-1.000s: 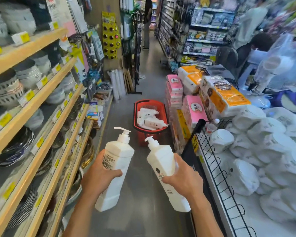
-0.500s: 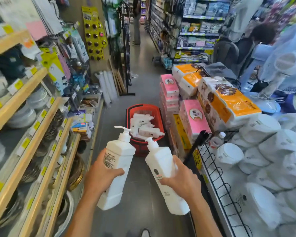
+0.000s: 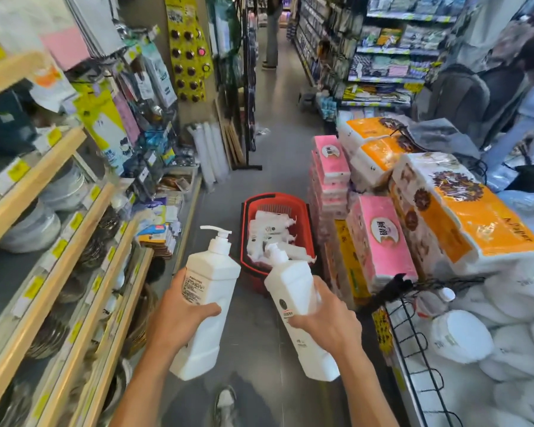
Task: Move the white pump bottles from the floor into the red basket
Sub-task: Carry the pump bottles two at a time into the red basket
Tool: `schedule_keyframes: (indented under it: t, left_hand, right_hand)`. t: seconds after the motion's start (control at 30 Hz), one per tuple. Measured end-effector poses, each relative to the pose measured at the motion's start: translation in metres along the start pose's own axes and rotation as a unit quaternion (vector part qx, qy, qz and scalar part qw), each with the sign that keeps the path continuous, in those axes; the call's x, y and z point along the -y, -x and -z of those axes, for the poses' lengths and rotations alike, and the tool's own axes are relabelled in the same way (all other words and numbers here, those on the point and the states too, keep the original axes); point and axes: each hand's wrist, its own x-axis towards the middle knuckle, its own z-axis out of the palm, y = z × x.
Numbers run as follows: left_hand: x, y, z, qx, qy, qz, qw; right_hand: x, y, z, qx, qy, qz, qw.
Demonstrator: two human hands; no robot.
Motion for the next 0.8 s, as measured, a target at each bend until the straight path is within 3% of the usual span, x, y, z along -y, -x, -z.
schedule_keyframes:
  t: [0.13, 0.43, 0.8]
  left_hand:
    - [0.000, -0.048, 0.012, 0.009, 0.029, 0.006, 1.000]
    - [-0.024, -0.147, 0.034, 0.028, 0.053, -0.009, 0.998]
    - [-0.047, -0.255, 0.024, 0.037, 0.050, -0.003, 0.998]
  right_hand:
    - [0.027, -0.033, -0.004, 0.023, 0.015, -0.014, 1.000]
    - [0.083, -0.106, 0.001, -0.027, 0.033, -0.029, 0.999]
    - [0.122, -0.202, 0.008, -0.001, 0.035, -0.041, 0.999]
